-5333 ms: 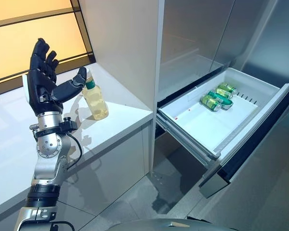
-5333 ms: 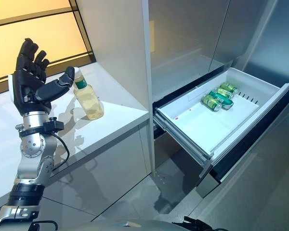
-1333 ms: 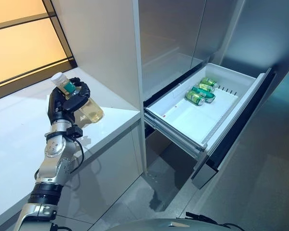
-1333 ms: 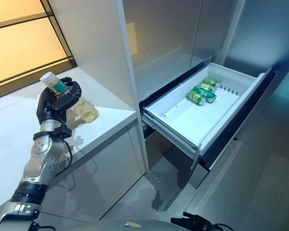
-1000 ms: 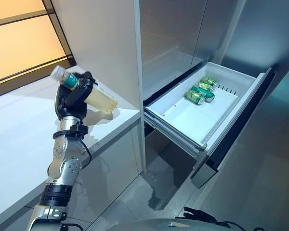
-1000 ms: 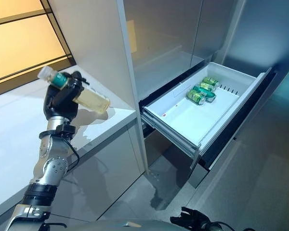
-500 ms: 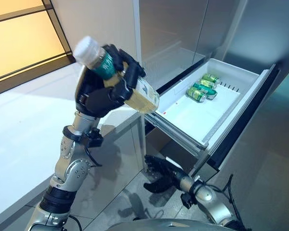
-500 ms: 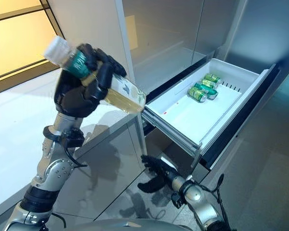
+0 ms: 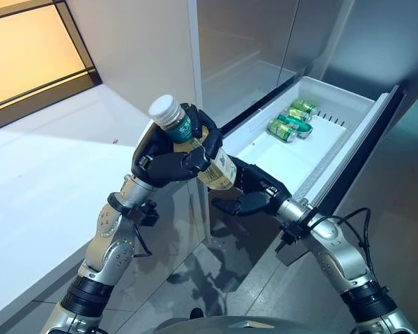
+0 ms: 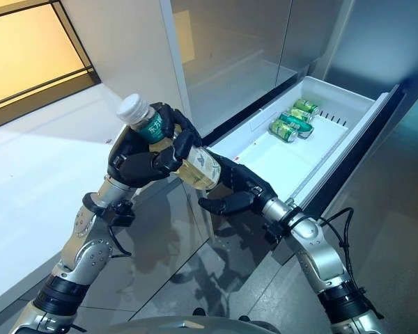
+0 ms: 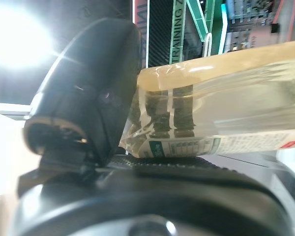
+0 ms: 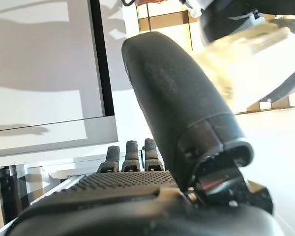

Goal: Put drinks into fridge and close the fridge

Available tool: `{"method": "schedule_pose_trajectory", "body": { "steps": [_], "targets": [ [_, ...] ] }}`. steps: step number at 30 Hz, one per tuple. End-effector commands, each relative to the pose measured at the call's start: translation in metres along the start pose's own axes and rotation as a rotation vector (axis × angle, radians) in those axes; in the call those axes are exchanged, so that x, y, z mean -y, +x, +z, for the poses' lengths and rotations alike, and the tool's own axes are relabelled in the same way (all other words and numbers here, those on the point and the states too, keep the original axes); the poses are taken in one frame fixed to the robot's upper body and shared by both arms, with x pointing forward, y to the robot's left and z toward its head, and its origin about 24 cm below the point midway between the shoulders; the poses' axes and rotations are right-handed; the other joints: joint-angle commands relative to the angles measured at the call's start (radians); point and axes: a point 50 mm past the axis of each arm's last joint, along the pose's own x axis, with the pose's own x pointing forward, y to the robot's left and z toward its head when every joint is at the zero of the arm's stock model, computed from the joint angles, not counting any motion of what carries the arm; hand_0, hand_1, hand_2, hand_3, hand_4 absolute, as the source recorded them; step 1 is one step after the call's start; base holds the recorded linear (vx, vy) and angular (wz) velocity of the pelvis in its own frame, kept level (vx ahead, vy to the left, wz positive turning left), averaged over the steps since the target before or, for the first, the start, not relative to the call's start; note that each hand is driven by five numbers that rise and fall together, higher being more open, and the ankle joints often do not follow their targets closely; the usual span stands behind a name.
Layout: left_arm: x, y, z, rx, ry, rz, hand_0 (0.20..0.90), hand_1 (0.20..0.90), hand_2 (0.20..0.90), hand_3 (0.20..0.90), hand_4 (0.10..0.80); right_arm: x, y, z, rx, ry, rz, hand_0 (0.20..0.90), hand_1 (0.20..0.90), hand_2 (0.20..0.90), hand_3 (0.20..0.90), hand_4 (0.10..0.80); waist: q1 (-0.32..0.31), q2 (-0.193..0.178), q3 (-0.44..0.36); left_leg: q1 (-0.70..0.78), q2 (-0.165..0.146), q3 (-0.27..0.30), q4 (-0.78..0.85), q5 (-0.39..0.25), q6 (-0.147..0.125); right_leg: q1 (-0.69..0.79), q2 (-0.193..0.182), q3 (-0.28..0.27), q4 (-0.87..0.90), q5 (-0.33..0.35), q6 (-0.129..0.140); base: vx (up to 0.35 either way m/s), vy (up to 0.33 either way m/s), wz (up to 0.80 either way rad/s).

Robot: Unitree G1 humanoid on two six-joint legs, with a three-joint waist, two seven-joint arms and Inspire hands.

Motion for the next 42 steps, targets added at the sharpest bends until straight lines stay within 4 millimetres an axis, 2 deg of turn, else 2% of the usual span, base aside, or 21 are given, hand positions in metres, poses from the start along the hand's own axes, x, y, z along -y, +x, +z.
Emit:
{"method": "schedule_pose_trajectory", "body": {
  "steps": [1,15,18,23,32,35,36,37,38,42],
  "targets": [
    [0.003,0.029,0.03,0.205,0.058,-0.059,0.3,0.3,0.3,0.2,0.1,-0.004,0.011,0.064,0.269,-0.067,0.113,0.9,0.9,0.9,0.9,0.8,-0.007,-0.015,-0.066,0.011,-0.005,0.001,0.001,-0.099,0.004,-0.044,0.003,-0.015,0.058,-0.026,0.053,0.0,0.0,0.0],
    [0.001,0.043,0.013,0.101,0.128,-0.044,0.3,0.3,0.3,0.2,0.1,-0.011,0.022,0.081,0.213,-0.229,0.243,0.9,0.9,0.9,0.9,0.8,-0.016,-0.024,-0.067,0.014,-0.005,0.01,0.001,-0.095,0.0,-0.043,0.004,-0.011,0.056,-0.019,0.056,-0.002,0.0,-0.01],
    [0.002,0.046,0.007,0.066,0.134,-0.053,0.3,0.3,0.3,0.2,0.1,-0.015,0.026,0.091,0.228,-0.285,0.265,0.9,0.9,0.9,0.9,0.8,-0.017,-0.026,-0.065,0.016,-0.005,0.012,0.001,-0.095,0.0,-0.042,0.004,-0.013,0.056,-0.016,0.057,0.0,0.0,0.0],
    [0.003,0.048,-0.001,0.032,0.123,-0.064,0.3,0.3,0.3,0.2,0.1,-0.016,0.03,0.095,0.22,-0.293,0.275,0.9,0.9,0.9,0.9,0.8,-0.017,-0.028,-0.064,0.016,-0.005,0.014,0.001,-0.095,0.0,-0.043,0.003,-0.013,0.055,-0.015,0.058,0.0,0.0,0.0],
    [0.007,0.051,-0.001,0.06,0.119,-0.084,0.3,0.3,0.3,0.2,0.1,-0.023,0.036,0.074,0.061,-0.113,0.373,0.9,0.9,0.9,0.9,0.8,-0.014,-0.035,-0.065,0.015,-0.005,0.014,0.001,-0.092,-0.002,-0.043,0.003,-0.017,0.058,-0.016,0.06,0.003,0.0,-0.02],
    [0.013,0.051,0.004,0.125,0.091,-0.112,0.3,0.3,0.3,0.2,0.1,-0.029,0.037,0.062,0.007,-0.025,0.411,0.9,0.9,0.9,0.9,0.8,-0.012,-0.038,-0.066,0.015,-0.005,0.013,0.001,-0.091,-0.002,-0.042,0.003,-0.019,0.058,-0.017,0.06,0.0,0.0,0.0],
    [0.016,0.052,0.006,0.152,0.083,-0.128,0.3,0.3,0.3,0.2,0.1,-0.031,0.037,0.058,-0.006,0.001,0.418,0.775,0.775,0.775,0.755,0.655,-0.012,-0.039,-0.065,0.015,-0.005,0.011,0.001,-0.091,-0.002,-0.042,0.003,-0.019,0.059,-0.017,0.06,0.0,0.0,0.0],
    [0.017,0.052,0.007,0.166,0.078,-0.134,0.3,0.3,0.3,0.2,0.1,-0.032,0.037,0.056,-0.012,0.02,0.418,0.481,0.481,0.481,0.411,0.311,-0.012,-0.039,-0.065,0.015,-0.005,0.01,0.001,-0.092,-0.003,-0.042,0.003,-0.02,0.059,-0.017,0.06,0.0,0.0,0.0],
    [0.02,0.052,0.01,0.197,0.075,-0.144,0.3,0.3,0.3,0.2,0.1,-0.033,0.038,0.053,-0.021,0.048,0.421,0.3,0.3,0.3,0.2,0.1,-0.012,-0.04,-0.065,0.016,-0.005,0.009,0.001,-0.091,-0.003,-0.042,0.003,-0.02,0.06,-0.016,0.06,0.0,0.0,0.0],
    [0.031,0.053,0.016,0.261,0.069,-0.2,0.3,0.3,0.3,0.2,0.1,-0.039,0.039,0.049,-0.008,0.101,0.421,0.3,0.3,0.3,0.2,0.1,-0.012,-0.041,-0.063,0.015,-0.005,0.005,0.001,-0.091,-0.003,-0.043,0.006,-0.017,0.061,-0.017,0.059,0.0,0.0,0.0]
  ]
}}
